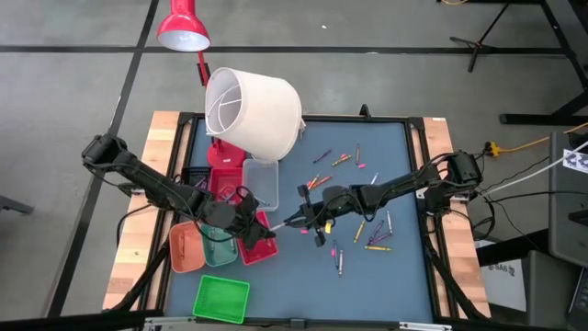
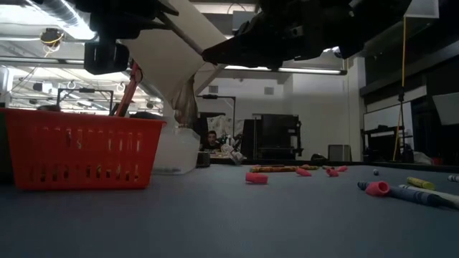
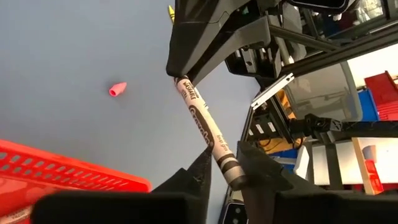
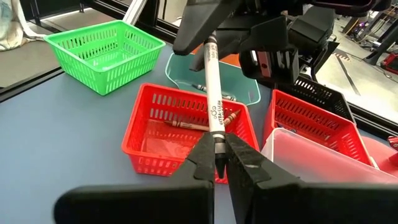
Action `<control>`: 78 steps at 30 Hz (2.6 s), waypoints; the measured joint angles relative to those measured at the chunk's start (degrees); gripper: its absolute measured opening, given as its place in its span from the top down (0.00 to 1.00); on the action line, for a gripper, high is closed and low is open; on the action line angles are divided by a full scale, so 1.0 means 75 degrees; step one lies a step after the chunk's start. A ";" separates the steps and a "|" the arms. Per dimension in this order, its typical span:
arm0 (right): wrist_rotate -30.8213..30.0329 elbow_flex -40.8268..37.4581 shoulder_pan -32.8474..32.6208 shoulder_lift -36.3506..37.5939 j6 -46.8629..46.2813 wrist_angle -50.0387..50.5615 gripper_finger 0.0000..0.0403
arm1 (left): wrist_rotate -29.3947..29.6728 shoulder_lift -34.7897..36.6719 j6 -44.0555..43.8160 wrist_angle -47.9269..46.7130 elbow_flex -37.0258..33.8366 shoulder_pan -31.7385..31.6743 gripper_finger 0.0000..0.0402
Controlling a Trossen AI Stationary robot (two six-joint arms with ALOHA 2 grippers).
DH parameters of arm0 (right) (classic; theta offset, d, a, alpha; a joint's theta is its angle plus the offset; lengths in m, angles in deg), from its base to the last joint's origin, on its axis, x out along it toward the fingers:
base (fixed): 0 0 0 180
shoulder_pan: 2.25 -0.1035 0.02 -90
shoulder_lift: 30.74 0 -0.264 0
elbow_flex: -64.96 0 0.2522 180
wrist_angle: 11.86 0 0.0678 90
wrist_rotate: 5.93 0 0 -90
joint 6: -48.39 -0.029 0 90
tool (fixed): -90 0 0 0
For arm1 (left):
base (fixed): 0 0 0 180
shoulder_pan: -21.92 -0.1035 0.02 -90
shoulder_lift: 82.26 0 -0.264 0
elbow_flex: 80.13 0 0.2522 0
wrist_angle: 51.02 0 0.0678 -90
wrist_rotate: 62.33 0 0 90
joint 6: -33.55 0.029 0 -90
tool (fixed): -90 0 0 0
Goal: Sort crayons
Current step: Put the gray crayon into the green bin
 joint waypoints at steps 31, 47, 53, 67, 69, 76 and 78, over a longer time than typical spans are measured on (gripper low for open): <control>0.0003 0.0000 0.0000 0.0006 -0.0006 -0.0018 0.88 | 0.0005 -0.0006 0.0140 -0.0157 0.0000 0.0000 0.96; 0.0003 0.0000 0.0000 0.0003 -0.0004 0.0212 0.64 | -0.0583 -0.0003 0.0139 -0.0183 0.0010 -0.0003 0.96; 0.0003 0.0000 -0.0006 0.0000 -0.0003 0.0910 0.64 | -0.2431 -0.0003 0.0142 -0.0221 0.0011 0.0003 0.95; 0.0003 0.0000 -0.0006 0.0000 -0.0006 0.2317 0.64 | -0.6252 0.0006 -0.0188 -0.1741 0.0009 0.0351 0.95; 0.0004 0.0000 -0.0006 0.0000 -0.0006 0.2355 0.64 | -0.6513 0.0006 -0.0217 -0.2465 0.0009 0.0406 0.95; 0.0003 0.0000 -0.0006 0.0000 -0.0006 0.2353 0.64 | -0.6680 0.0050 0.0244 -0.3268 0.0003 0.0417 0.97; 0.0003 0.0000 -0.0006 0.0000 -0.0006 0.2354 0.64 | -0.6691 0.0124 0.0278 -0.3270 0.0003 0.0381 0.97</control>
